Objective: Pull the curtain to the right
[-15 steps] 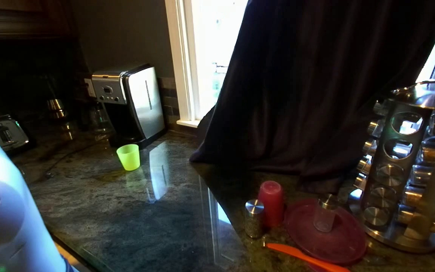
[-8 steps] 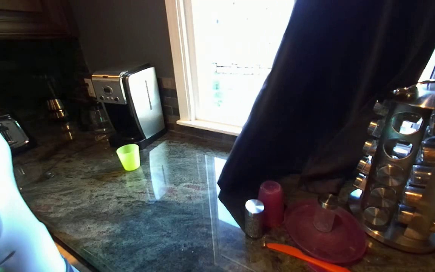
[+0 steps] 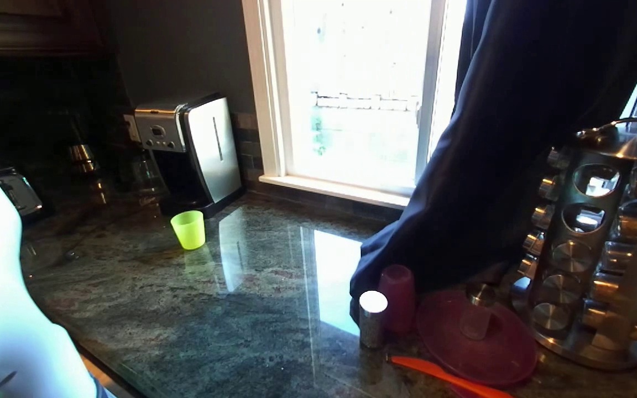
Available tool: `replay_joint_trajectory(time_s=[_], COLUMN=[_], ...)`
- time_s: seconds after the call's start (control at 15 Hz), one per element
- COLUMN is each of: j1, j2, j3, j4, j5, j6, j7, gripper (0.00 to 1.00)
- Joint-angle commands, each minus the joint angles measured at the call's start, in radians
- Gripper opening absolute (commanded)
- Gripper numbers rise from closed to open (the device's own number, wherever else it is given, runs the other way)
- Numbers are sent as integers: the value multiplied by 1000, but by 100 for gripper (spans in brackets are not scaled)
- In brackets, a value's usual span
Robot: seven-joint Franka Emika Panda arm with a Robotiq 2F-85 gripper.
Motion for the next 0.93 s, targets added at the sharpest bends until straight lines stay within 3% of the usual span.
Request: replay_joint_trajectory(time_s=[0.0, 0.27, 0.6, 0.87], j1=[0, -1, -10, 7], j2=[1, 3, 153, 315], j3=[1, 1, 17, 0], j4=[2, 5, 163, 321], j5=[-2, -4, -306, -414], j6=[-2, -3, -134, -249], j7=[4, 7, 219, 272], gripper=[2, 2, 1, 1])
